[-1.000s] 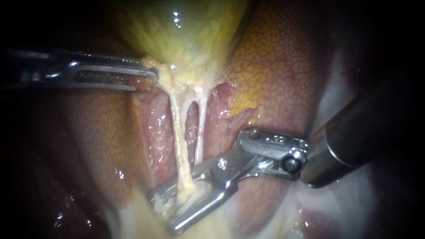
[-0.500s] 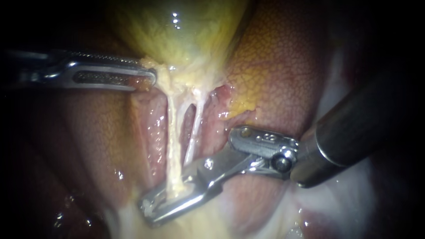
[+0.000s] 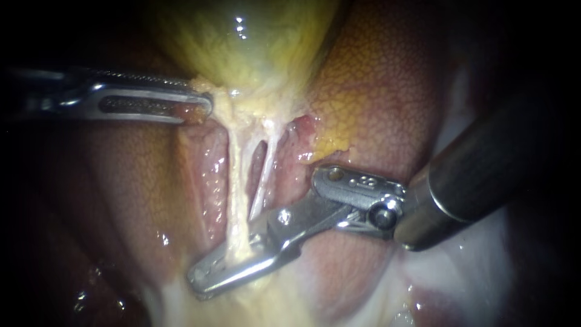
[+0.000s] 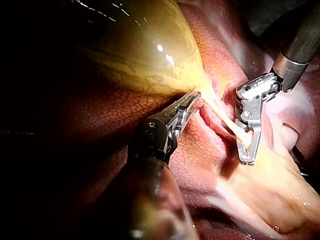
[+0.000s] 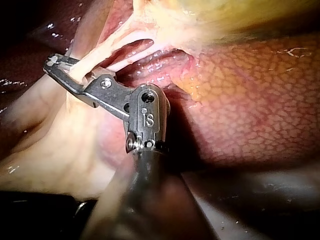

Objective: Clipping first clip left tube

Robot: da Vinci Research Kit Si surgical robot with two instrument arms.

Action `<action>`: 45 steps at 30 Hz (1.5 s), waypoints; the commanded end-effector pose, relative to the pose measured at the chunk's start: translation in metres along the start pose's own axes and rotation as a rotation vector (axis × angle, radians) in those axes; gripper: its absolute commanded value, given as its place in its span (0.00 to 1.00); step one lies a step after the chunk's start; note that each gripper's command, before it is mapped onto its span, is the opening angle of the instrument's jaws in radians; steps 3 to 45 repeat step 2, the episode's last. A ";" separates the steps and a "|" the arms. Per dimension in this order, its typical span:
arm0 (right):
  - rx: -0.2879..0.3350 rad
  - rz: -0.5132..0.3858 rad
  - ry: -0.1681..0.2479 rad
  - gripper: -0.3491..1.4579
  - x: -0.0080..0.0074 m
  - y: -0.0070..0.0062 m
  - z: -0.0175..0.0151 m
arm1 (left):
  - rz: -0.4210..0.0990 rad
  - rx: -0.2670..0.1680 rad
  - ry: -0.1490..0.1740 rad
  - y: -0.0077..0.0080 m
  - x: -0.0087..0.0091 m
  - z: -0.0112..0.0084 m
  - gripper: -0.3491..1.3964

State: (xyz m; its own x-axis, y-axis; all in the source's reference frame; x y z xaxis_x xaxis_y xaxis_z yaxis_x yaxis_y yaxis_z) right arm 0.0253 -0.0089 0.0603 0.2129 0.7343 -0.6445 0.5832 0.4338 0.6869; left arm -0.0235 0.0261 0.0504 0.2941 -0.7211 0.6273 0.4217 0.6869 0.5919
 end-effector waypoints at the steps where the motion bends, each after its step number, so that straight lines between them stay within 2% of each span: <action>1: 0.000 0.000 0.000 0.00 0.0000 0.0000 0.0000 | 0.000 0.001 0.000 0.0000 0.0000 0.0000 0.00; 45: 0.000 0.000 0.000 0.00 0.0000 0.0000 0.0000 | 0.000 0.001 0.000 0.0000 0.0000 0.0000 0.00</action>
